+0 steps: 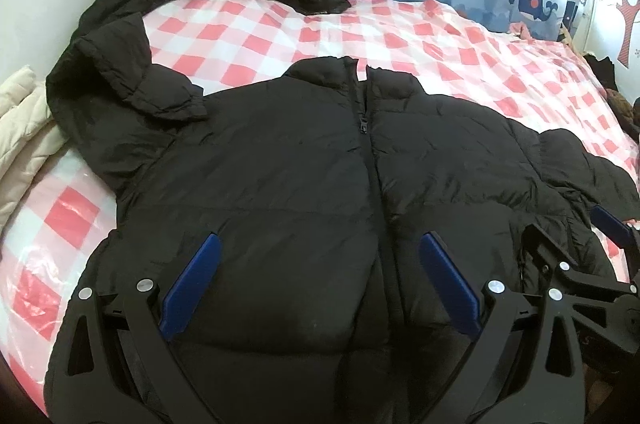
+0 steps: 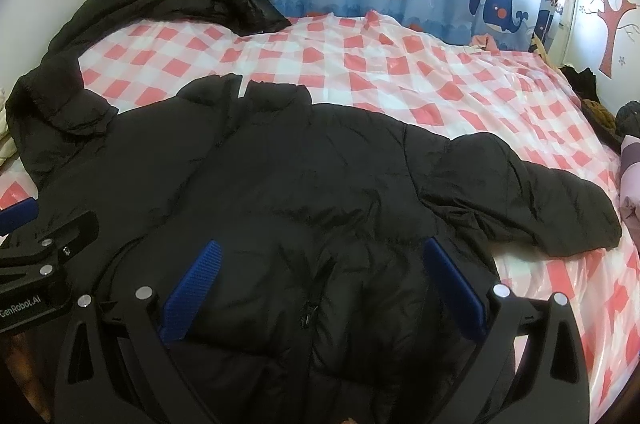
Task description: Fold large clothes
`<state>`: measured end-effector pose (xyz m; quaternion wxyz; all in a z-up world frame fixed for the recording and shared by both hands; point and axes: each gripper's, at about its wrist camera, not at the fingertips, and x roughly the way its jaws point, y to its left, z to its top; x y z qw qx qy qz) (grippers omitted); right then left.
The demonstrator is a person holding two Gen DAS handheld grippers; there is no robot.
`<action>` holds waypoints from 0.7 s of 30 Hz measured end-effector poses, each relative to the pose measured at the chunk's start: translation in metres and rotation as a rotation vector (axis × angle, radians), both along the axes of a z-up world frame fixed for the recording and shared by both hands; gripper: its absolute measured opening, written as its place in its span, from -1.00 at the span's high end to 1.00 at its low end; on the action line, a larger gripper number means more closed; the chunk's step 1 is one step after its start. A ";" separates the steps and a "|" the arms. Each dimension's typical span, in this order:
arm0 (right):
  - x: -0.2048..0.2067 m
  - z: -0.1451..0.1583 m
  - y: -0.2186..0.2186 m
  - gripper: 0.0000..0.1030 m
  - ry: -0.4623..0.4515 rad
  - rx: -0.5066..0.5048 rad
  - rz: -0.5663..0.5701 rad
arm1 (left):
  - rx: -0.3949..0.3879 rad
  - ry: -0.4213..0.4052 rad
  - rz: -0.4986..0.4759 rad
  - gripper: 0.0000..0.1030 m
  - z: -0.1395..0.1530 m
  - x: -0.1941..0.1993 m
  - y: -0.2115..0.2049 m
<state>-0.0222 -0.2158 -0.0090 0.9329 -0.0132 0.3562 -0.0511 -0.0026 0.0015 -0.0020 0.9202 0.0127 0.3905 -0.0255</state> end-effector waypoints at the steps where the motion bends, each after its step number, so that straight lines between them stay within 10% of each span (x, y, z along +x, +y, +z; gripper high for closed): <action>1: 0.000 0.000 0.000 -0.89 -0.001 -0.003 0.000 | -0.001 0.003 -0.004 -0.86 0.000 0.000 0.000; 21: -0.003 0.002 -0.004 -0.89 0.014 -0.012 -0.001 | -0.044 0.059 0.020 -0.86 -0.014 0.008 0.004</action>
